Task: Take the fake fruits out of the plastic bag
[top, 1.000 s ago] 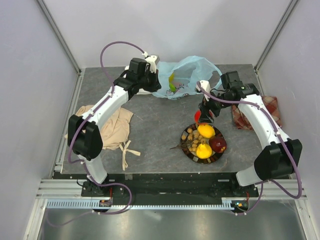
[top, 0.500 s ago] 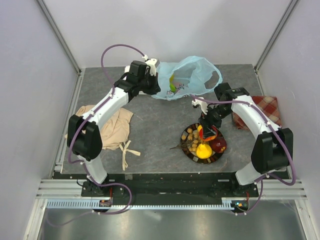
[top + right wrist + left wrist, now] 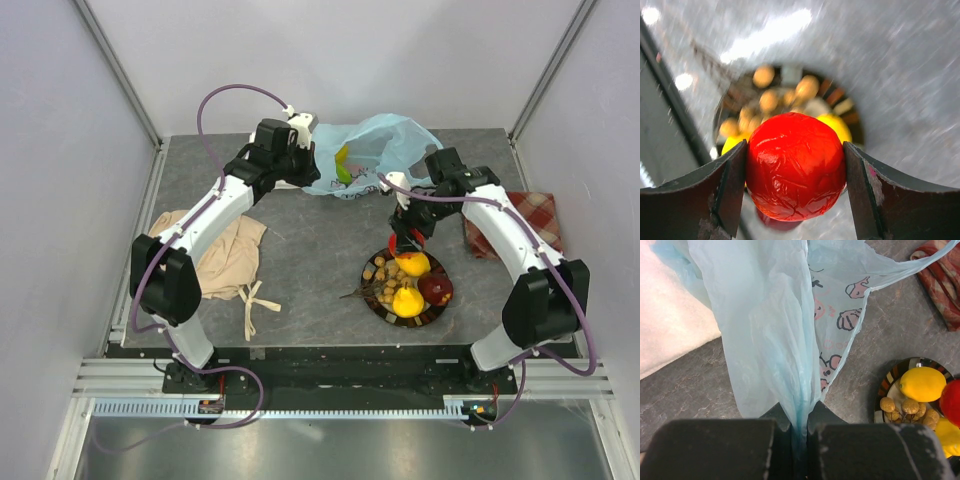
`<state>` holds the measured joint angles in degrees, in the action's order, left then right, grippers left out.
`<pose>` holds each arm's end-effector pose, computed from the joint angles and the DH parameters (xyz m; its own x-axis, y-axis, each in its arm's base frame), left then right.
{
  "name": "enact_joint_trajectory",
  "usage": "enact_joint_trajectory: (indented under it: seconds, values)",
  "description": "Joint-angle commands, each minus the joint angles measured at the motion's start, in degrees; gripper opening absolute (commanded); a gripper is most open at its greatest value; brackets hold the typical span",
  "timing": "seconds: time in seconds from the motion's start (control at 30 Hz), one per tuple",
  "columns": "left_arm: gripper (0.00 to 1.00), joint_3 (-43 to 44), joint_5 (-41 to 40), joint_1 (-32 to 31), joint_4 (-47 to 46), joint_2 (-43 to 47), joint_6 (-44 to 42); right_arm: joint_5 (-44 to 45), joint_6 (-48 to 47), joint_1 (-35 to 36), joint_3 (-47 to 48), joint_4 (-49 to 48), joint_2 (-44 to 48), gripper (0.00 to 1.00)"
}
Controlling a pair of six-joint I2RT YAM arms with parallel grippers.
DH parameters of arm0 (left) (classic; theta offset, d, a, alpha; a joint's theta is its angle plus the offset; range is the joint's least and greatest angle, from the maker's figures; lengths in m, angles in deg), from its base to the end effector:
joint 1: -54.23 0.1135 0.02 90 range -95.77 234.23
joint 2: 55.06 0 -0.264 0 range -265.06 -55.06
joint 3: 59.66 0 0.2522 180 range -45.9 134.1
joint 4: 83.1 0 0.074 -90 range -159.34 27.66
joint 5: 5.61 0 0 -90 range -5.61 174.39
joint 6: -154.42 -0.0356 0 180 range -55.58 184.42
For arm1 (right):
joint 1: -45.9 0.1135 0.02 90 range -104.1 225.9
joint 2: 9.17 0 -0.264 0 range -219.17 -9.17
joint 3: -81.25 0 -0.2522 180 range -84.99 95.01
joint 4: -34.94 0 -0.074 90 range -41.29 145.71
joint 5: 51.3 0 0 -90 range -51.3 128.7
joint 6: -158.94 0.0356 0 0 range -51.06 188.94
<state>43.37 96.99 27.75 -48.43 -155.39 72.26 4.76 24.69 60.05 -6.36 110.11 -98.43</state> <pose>0.3649 -0.1904 0.3275 -0.5515 0.1260 -0.8246 0.5305 0.8158 -0.2301 0.2864 0.0927 0.2928 -0.4027 -0.6985 -0.5915 -0.9085 0.3838 0.1653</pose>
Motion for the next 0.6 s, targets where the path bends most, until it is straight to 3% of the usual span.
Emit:
enact_joint_trajectory:
  seconds: [0.0, 0.3, 0.57]
  values:
    - [0.02, 0.4, 1.0, 0.0, -1.7, 2.7, -1.7, 1.3, 7.3, 3.2, 1.9, -12.9, -4.6, 0.38]
    - [0.02, 0.1, 0.6, 0.0, -1.6, 3.2, -1.8, 5.8, 8.7, 6.5, 3.9, -17.0, -14.5, 0.37]
    - [0.02, -0.8, 0.4, 0.0, -1.6, 3.6, -1.9, 6.1, 6.4, 8.4, 1.5, -13.2, -14.9, 0.37]
